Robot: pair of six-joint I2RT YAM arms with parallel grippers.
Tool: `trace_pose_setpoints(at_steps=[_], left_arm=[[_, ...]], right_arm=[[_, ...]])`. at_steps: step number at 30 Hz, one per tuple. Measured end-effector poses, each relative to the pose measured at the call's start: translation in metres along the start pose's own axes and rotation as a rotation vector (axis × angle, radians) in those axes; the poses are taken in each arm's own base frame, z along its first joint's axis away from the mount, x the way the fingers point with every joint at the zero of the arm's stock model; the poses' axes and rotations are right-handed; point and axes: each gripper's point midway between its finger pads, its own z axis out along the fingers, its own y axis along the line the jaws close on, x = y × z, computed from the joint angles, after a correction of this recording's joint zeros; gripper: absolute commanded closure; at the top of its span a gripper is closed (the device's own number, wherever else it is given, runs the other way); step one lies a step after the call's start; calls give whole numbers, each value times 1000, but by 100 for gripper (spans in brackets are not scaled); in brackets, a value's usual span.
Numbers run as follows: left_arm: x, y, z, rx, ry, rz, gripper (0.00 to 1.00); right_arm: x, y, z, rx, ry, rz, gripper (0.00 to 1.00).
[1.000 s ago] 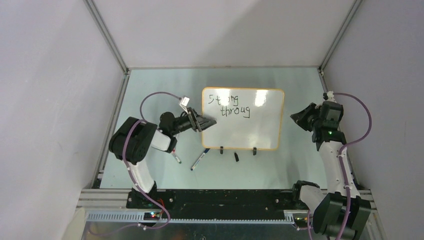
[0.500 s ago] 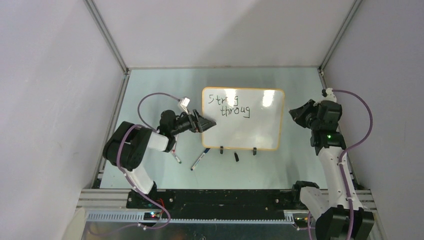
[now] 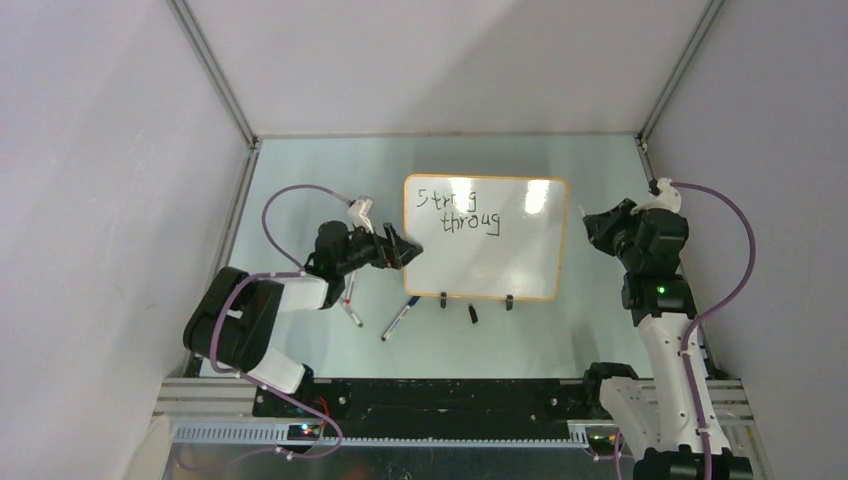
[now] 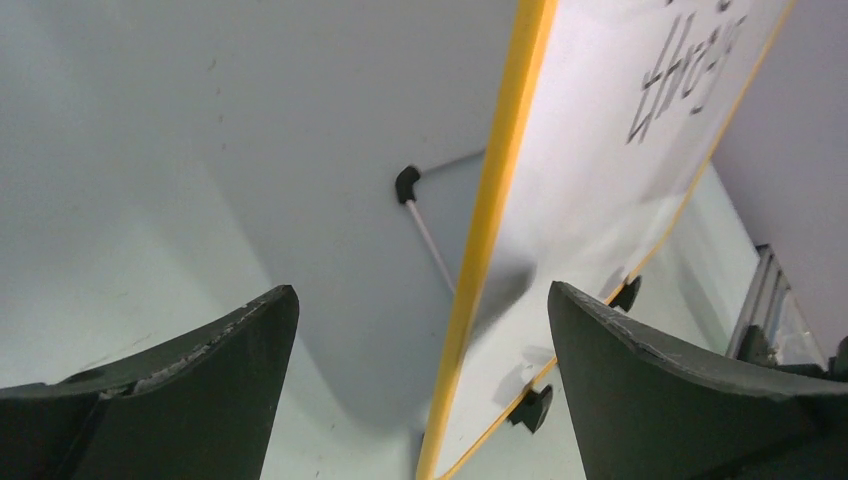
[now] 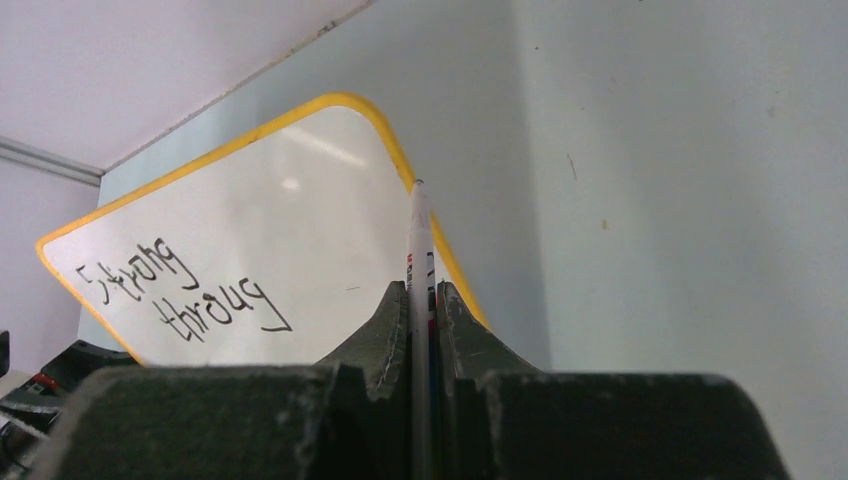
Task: Write a sentence on the whiteboard
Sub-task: Pick up the whiteboard from the whiteboard stand.
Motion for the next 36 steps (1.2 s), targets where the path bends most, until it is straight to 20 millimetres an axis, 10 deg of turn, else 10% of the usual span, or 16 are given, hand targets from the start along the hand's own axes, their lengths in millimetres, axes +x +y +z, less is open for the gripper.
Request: trace_pose_setpoints(at_steps=[20, 36], left_arm=[[-37, -16, -39, -80, -77, 213, 1], [-3, -19, -29, 99, 118, 152, 1]], right_arm=[[5, 22, -8, -55, -11, -70, 100], [7, 23, -12, -76, -54, -76, 100]])
